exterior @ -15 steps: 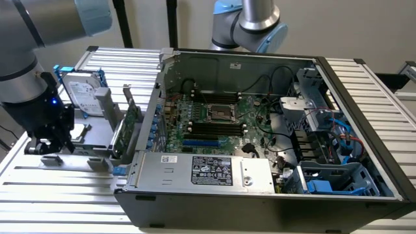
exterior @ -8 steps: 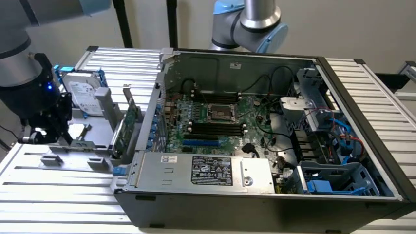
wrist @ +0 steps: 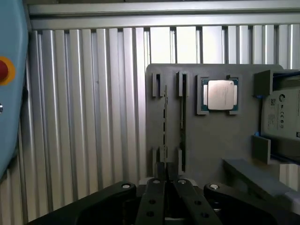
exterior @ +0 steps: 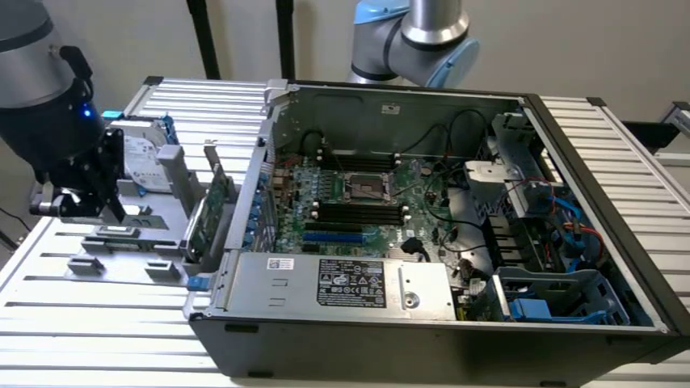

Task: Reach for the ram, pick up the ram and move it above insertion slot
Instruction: 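Pick up the ram and move it above insertion slot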

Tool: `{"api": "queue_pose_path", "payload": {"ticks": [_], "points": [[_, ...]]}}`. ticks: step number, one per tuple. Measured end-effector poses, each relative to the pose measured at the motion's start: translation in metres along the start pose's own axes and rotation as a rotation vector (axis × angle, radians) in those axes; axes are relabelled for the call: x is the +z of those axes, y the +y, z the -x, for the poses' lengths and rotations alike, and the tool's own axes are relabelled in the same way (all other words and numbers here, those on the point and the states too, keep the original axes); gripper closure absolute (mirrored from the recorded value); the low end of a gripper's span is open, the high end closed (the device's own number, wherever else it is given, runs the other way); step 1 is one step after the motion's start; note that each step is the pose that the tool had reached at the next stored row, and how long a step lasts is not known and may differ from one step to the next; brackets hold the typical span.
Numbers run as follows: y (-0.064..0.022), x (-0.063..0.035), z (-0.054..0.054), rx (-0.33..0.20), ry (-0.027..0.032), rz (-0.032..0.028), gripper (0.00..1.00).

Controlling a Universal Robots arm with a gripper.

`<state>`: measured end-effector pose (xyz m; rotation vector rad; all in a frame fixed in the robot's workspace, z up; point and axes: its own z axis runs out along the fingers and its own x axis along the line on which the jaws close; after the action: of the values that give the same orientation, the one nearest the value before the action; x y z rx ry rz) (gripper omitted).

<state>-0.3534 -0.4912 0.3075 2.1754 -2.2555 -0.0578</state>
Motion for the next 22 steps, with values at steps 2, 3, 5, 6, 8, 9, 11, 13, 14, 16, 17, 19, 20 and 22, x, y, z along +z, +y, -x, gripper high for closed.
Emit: {"api": "queue_pose_path", "payload": {"ticks": [2, 3, 5, 6, 8, 9, 11, 13, 14, 16, 17, 19, 20, 22], "points": [[-0.0059, -0.0094, 0.0, -0.002, -0.0009, 0.0009, 0.87], [-0.0089, -0.014, 0.001, -0.003, -0.001, 0.0017, 0.87], [-0.0155, -0.0232, 0.001, -0.005, -0.0013, 0.0032, 0.87], [-0.0194, -0.0279, 0.001, -0.005, -0.0015, 0.004, 0.87], [-0.0279, -0.0371, 0.002, -0.006, -0.0015, 0.0061, 0.87], [-0.0325, -0.042, 0.002, -0.006, -0.0014, 0.0074, 0.87], [-0.0413, -0.0513, 0.003, -0.006, -0.0011, 0.0102, 0.87], [-0.05, -0.0603, 0.003, -0.006, -0.0012, 0.0126, 0.87], [-0.0544, -0.0648, 0.003, -0.007, -0.0011, 0.0139, 0.87], [-0.0631, -0.0729, 0.004, -0.007, -0.0013, 0.0162, 0.87], [-0.0679, -0.0758, 0.004, -0.007, -0.0013, 0.0171, 0.87], [-0.0768, -0.079, 0.004, -0.007, -0.0009, 0.0184, 0.87], [-0.0813, -0.0796, 0.005, -0.007, -0.001, 0.0186, 0.87], [-0.0902, -0.0802, 0.005, -0.007, -0.0014, 0.0187, 0.87]]}}
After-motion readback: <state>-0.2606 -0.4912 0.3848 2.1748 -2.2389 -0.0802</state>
